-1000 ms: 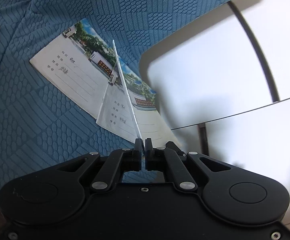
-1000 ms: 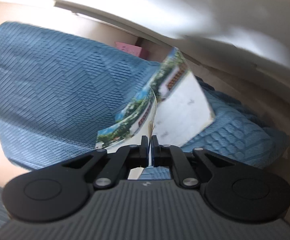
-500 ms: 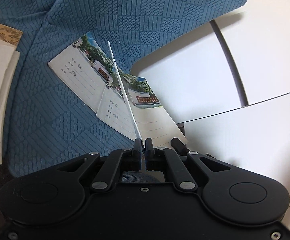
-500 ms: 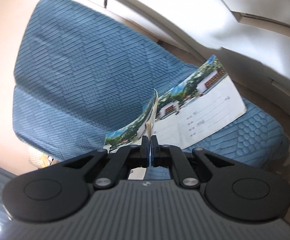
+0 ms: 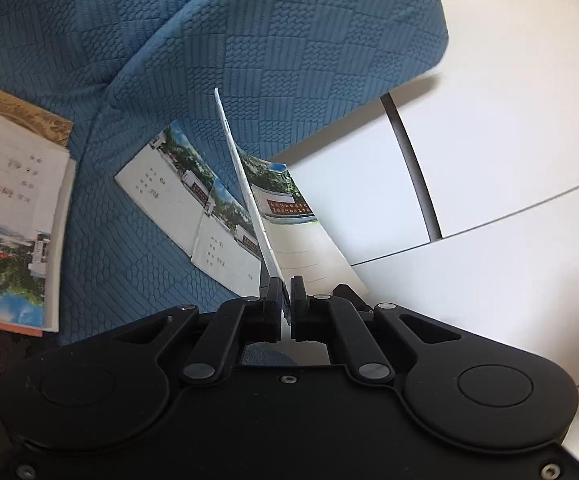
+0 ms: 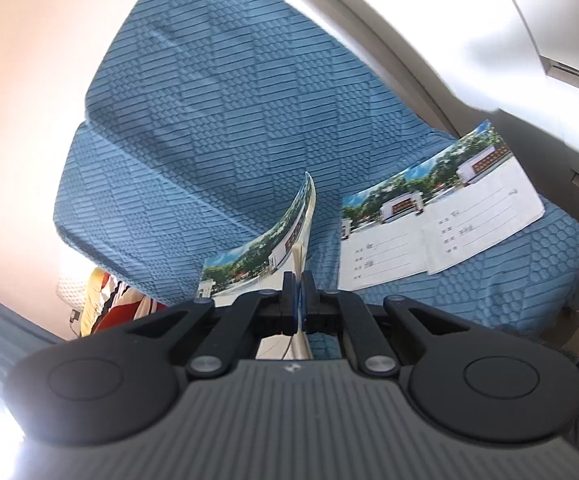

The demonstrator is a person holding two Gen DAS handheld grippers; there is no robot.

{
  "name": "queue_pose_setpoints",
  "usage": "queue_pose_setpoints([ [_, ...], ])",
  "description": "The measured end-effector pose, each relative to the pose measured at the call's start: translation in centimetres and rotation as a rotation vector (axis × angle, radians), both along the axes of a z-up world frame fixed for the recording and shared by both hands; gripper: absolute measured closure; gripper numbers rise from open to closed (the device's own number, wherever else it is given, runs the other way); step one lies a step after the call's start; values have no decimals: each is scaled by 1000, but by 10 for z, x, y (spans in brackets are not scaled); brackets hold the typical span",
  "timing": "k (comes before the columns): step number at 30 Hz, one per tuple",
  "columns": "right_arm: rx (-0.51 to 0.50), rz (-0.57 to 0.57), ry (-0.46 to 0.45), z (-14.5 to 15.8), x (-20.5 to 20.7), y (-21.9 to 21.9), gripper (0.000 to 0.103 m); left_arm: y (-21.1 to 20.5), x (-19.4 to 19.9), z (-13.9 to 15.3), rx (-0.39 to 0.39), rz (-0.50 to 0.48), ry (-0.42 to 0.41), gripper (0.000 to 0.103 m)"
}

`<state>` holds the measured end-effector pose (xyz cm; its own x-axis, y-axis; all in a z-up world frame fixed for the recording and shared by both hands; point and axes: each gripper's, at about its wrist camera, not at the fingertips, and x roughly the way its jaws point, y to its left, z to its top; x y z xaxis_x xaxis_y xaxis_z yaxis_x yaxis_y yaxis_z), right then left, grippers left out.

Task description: Organize objects

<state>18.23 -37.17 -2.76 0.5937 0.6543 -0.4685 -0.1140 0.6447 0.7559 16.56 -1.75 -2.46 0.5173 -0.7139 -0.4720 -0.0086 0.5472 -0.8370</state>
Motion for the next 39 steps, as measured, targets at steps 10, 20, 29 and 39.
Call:
queue_pose_setpoints([
  [10,-78,54,-18,13,-9,60,99,59,-12,4,-8,61,-20,99],
  [20,-113,164,1,-1,-13,126,99,131,-32,-28,-22,187,26,99],
  [29,-155,241,29,-27,-20,179,99,174,-35,-60,3,268,64,99],
  [39,-237,299,70,-55,-29,218,98,194,-28,-90,78,300,109,98],
])
